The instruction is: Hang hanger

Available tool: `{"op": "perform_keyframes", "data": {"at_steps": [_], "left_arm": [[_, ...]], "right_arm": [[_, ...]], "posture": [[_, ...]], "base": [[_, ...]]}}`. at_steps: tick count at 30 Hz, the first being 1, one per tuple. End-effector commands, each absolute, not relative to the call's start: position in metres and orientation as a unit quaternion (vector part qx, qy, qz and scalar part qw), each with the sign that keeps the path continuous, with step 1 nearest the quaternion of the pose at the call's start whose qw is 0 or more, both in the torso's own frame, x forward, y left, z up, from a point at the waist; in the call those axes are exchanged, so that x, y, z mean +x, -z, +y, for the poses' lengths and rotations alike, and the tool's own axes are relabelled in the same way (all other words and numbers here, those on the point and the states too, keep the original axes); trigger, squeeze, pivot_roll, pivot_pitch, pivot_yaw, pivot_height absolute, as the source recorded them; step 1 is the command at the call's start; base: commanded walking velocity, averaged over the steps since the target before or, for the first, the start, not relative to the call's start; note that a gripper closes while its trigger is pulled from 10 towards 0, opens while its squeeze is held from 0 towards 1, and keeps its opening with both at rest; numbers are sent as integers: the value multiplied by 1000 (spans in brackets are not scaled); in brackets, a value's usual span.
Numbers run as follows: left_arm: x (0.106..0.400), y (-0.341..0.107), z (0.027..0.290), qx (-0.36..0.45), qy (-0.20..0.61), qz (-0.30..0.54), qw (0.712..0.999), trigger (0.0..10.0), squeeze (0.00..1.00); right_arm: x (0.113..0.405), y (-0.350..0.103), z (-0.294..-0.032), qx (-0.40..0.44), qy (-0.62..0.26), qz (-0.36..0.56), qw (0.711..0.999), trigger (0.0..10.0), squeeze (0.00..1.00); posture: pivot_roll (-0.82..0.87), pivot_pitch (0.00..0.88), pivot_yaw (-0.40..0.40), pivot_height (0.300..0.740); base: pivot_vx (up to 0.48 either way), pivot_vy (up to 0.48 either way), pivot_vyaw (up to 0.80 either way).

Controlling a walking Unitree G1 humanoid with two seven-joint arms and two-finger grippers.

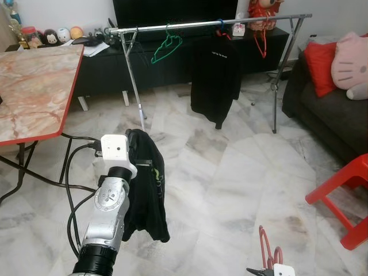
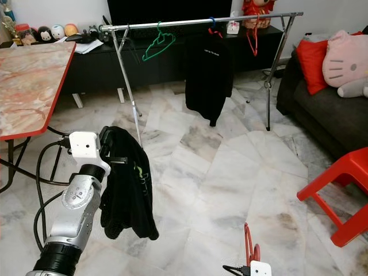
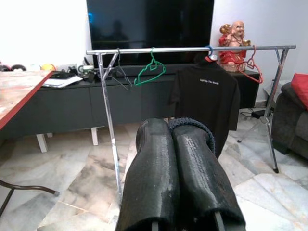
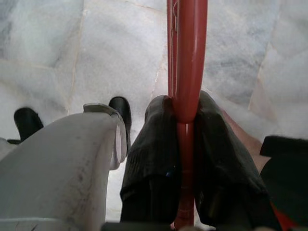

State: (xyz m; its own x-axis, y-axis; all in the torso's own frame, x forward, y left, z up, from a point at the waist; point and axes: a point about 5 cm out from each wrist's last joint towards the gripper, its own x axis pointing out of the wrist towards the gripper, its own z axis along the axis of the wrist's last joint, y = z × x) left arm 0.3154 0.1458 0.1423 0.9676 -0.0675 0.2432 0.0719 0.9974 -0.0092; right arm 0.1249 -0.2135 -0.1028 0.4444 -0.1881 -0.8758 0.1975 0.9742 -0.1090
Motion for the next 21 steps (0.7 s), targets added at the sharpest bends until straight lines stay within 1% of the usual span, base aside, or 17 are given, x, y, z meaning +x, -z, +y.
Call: {"op": "perform_keyframes", "data": {"at_steps": [1, 3, 6, 9, 17, 21], "left_arm": [[318, -155, 144, -11, 41, -144, 989, 10000, 0], [319, -155, 144, -11, 40, -139, 989, 10000, 0], [319, -154, 145, -14, 39, -137, 990, 10000, 0], [317, -152, 145, -14, 42, -135, 990, 10000, 0], [318, -150, 143, -22, 40, -124, 991, 10000, 0], [319, -150, 141, -22, 41, -120, 992, 10000, 0]], "right_arm": [[127, 103, -210, 1, 108, 515, 851, 10000, 0], [130, 102, -207, 18, 117, 509, 853, 10000, 0], [133, 102, -204, 27, 117, 506, 854, 10000, 0], [135, 102, -202, 16, 103, 508, 855, 10000, 0], [137, 102, -194, 36, 99, 502, 858, 10000, 0], [140, 102, -185, 30, 85, 503, 860, 10000, 0]], "posture": [[-132, 0, 24, 740], [-130, 0, 19, 740], [-128, 0, 17, 740], [-125, 0, 12, 740], [-123, 0, 10, 740], [-119, 10, 6, 740]], "base": [[0, 0, 800], [0, 0, 619], [0, 0, 0], [0, 0, 0], [0, 0, 0], [0, 244, 0]]}}
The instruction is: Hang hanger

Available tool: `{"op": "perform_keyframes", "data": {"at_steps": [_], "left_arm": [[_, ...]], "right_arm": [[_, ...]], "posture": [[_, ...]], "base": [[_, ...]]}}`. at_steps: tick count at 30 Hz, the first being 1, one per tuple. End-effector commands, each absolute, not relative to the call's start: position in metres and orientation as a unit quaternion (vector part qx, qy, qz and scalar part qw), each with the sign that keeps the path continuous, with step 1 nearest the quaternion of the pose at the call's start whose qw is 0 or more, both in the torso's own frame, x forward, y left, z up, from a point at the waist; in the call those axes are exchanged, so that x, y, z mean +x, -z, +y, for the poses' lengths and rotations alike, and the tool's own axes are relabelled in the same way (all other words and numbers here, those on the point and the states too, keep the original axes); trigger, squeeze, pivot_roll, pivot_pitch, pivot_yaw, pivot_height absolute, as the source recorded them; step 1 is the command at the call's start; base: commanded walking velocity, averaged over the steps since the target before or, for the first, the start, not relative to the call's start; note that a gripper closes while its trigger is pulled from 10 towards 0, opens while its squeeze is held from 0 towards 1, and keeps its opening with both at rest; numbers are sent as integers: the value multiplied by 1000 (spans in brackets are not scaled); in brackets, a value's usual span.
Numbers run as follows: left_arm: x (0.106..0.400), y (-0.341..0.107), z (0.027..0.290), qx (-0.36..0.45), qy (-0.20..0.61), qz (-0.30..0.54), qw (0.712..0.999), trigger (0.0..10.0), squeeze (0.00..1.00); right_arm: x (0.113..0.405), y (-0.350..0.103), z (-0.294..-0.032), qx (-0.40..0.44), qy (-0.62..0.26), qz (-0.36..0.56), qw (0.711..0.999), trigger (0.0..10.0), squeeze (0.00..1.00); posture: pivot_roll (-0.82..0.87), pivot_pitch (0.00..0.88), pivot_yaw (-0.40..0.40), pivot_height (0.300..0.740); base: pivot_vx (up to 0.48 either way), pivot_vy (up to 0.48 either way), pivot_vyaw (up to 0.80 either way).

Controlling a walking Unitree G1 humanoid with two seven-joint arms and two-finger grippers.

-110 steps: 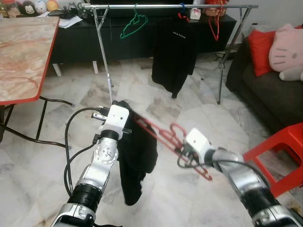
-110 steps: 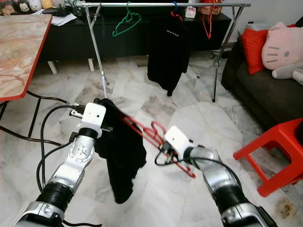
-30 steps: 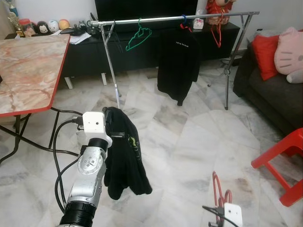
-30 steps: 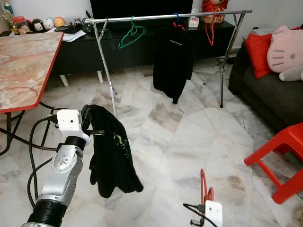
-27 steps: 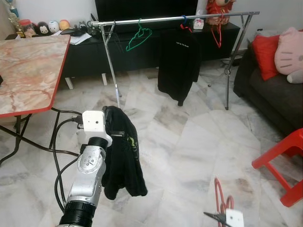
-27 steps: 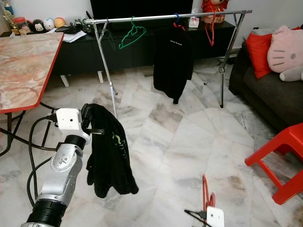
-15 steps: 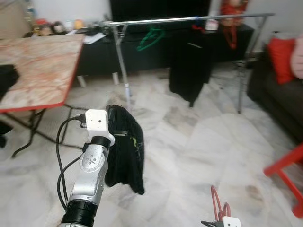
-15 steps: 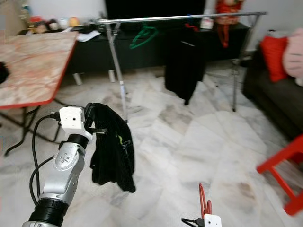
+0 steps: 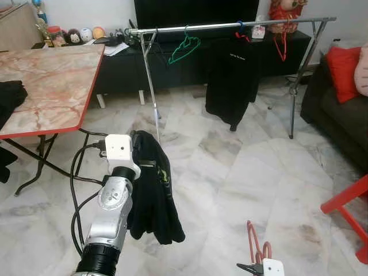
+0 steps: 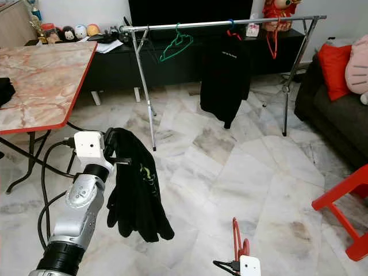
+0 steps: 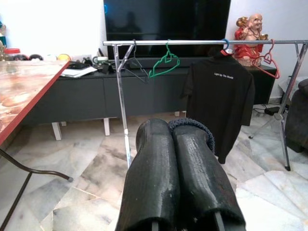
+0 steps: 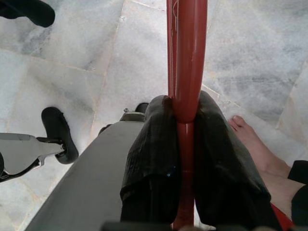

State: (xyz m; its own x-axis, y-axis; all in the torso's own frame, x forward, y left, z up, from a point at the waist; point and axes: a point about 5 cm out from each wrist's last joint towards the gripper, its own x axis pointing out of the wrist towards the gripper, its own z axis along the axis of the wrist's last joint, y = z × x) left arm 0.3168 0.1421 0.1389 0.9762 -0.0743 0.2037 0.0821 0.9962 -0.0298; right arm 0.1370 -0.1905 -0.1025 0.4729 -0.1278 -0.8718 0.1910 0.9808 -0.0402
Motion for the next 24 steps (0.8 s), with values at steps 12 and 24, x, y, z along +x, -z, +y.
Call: {"op": "perform_keyframes", "data": {"at_steps": [12, 24], "left_arm": [[320, -149, 140, -19, 43, -114, 992, 10000, 0], [320, -149, 138, -23, 47, -111, 992, 10000, 0]], "right_arm": [[140, 102, -186, 6, 61, 504, 862, 10000, 0], [141, 102, -184, 17, 62, 505, 861, 10000, 0]], "posture": [[-123, 23, 7, 740], [-129, 32, 0, 740]], "base": [[0, 251, 0], [0, 253, 80]]}}
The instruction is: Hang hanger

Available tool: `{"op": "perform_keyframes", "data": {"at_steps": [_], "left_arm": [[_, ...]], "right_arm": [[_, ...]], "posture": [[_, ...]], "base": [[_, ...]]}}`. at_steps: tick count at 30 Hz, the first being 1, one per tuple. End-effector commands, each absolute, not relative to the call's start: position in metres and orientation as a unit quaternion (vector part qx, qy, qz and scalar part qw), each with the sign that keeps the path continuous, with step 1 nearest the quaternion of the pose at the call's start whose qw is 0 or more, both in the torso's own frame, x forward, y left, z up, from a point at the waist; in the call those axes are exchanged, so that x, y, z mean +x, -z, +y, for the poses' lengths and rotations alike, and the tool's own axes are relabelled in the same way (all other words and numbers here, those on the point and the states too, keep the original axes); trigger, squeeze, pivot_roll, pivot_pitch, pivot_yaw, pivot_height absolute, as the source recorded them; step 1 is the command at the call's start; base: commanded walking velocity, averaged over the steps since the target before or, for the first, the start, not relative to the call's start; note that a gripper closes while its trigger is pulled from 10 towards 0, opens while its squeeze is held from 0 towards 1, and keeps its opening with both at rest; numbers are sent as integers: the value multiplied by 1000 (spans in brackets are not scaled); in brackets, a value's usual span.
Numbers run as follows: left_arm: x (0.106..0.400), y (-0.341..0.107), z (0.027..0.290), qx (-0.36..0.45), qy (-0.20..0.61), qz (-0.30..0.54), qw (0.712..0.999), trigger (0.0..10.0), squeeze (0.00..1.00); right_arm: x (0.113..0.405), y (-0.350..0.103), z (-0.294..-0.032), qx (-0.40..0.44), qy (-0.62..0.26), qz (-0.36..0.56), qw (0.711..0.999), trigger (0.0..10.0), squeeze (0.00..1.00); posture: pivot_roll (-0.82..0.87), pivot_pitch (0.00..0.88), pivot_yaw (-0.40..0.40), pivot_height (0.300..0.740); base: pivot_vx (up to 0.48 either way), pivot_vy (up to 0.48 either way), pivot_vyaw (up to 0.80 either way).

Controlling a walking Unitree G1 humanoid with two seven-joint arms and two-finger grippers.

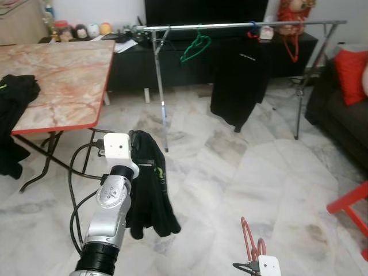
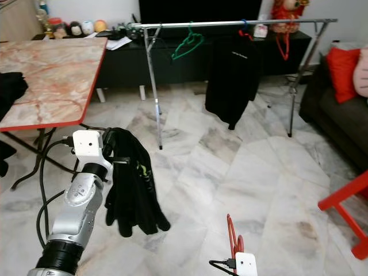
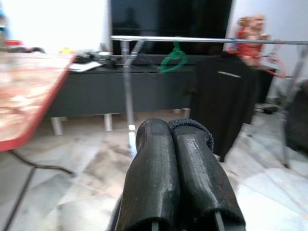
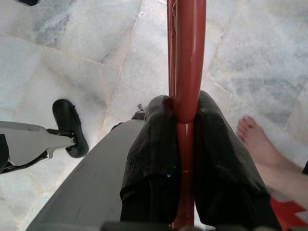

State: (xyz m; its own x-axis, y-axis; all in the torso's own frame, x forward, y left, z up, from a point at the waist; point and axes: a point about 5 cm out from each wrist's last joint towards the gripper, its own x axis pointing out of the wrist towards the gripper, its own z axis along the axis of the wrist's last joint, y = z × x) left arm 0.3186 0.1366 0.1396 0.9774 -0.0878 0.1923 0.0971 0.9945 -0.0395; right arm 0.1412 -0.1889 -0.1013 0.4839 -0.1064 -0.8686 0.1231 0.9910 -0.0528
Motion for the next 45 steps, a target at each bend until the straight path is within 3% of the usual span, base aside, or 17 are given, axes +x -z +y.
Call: {"op": "perform_keyframes", "data": {"at_steps": [1, 18, 39, 45], "left_arm": [[321, -149, 138, -23, 49, -111, 992, 10000, 0], [320, -148, 137, -26, 50, -107, 993, 10000, 0], [321, -149, 137, -27, 53, -109, 992, 10000, 0], [321, -150, 137, -26, 54, -110, 992, 10000, 0]], "right_arm": [[141, 102, -184, 18, 61, 505, 861, 10000, 0], [136, 100, -208, 38, 130, 495, 858, 10000, 0], [143, 97, -212, 25, 127, 493, 860, 10000, 0], [139, 98, -215, 15, 125, 494, 860, 10000, 0]], "posture": [[-130, 33, 1, 740], [-126, 34, 5, 740], [-120, 15, 4, 740], [-120, 7, 5, 740]], "base": [[0, 255, 0], [0, 253, 0], [0, 251, 0], [0, 251, 669]]}}
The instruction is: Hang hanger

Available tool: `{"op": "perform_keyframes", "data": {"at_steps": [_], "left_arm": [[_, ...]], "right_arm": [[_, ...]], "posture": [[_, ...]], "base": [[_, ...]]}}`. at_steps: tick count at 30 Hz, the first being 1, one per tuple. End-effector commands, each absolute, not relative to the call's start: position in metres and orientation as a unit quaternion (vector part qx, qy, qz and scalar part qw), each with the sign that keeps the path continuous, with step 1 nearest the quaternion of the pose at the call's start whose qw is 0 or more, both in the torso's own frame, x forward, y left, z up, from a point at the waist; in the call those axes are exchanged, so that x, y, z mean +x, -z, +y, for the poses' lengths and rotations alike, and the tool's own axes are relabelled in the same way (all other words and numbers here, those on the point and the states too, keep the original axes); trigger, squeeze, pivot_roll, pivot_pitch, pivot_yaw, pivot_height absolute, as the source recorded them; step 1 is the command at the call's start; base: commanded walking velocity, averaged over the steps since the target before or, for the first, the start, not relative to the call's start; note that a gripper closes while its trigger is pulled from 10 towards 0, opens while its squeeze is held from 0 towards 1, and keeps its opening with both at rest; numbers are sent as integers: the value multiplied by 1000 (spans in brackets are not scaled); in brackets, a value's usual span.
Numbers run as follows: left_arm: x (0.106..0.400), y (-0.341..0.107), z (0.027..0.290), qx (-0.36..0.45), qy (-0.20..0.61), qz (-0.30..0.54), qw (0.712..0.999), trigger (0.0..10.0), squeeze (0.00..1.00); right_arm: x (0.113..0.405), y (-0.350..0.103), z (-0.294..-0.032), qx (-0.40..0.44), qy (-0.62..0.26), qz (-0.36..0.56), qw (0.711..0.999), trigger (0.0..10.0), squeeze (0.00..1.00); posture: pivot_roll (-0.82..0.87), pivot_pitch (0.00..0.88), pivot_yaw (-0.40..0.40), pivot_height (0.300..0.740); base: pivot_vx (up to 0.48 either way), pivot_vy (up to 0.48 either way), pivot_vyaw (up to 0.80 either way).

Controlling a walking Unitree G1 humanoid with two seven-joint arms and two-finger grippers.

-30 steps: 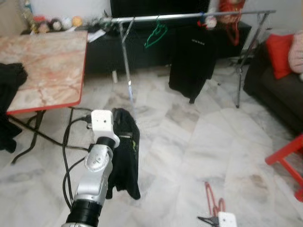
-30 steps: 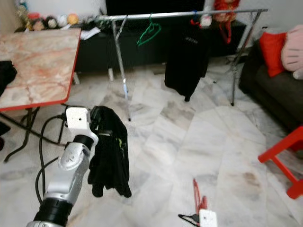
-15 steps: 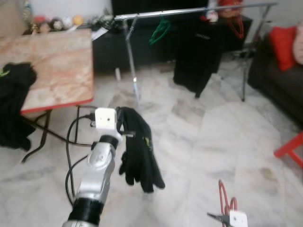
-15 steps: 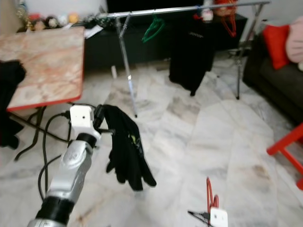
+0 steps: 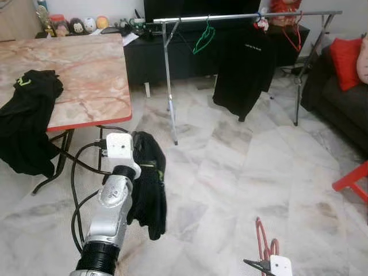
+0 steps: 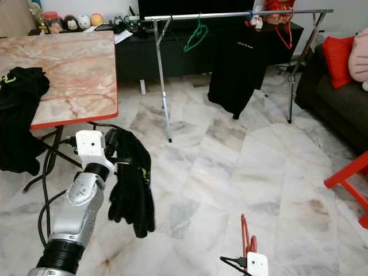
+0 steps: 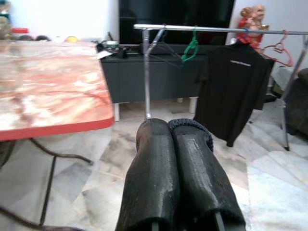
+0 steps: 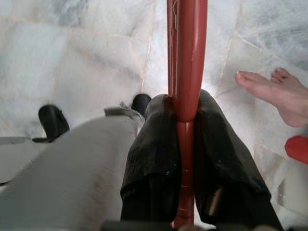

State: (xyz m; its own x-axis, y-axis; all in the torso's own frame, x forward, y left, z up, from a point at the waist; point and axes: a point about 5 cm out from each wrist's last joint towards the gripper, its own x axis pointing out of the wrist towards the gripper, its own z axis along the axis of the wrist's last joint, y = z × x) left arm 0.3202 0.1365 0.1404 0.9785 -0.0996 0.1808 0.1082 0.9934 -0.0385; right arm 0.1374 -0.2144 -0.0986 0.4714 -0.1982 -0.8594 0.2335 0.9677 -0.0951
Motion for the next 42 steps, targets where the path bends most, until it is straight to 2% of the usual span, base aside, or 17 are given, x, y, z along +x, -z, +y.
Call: {"op": "perform_keyframes", "data": {"at_steps": [1, 5, 13, 32, 42], "left_arm": [[321, -150, 136, -26, 55, -110, 992, 10000, 0], [321, -150, 135, -27, 56, -110, 992, 10000, 0], [321, -150, 135, -26, 57, -110, 992, 10000, 0], [322, -151, 136, -24, 57, -111, 992, 10000, 0], [321, -153, 133, -14, 63, -117, 991, 10000, 0]], "right_arm": [[138, 98, -215, 15, 126, 494, 860, 10000, 0], [135, 99, -216, 33, 135, 493, 859, 10000, 0], [132, 100, -216, 18, 125, 498, 858, 10000, 0], [137, 98, -215, 20, 130, 492, 861, 10000, 0], [138, 98, -215, 34, 140, 482, 864, 10000, 0]], "posture": [[-119, 6, 4, 740], [-119, 5, 4, 740], [-116, 3, 5, 740], [-112, 6, 5, 740], [-109, 14, -1, 740]], "base": [[0, 251, 800], [0, 248, 345], [0, 252, 0], [0, 250, 671], [0, 75, 0]]}}
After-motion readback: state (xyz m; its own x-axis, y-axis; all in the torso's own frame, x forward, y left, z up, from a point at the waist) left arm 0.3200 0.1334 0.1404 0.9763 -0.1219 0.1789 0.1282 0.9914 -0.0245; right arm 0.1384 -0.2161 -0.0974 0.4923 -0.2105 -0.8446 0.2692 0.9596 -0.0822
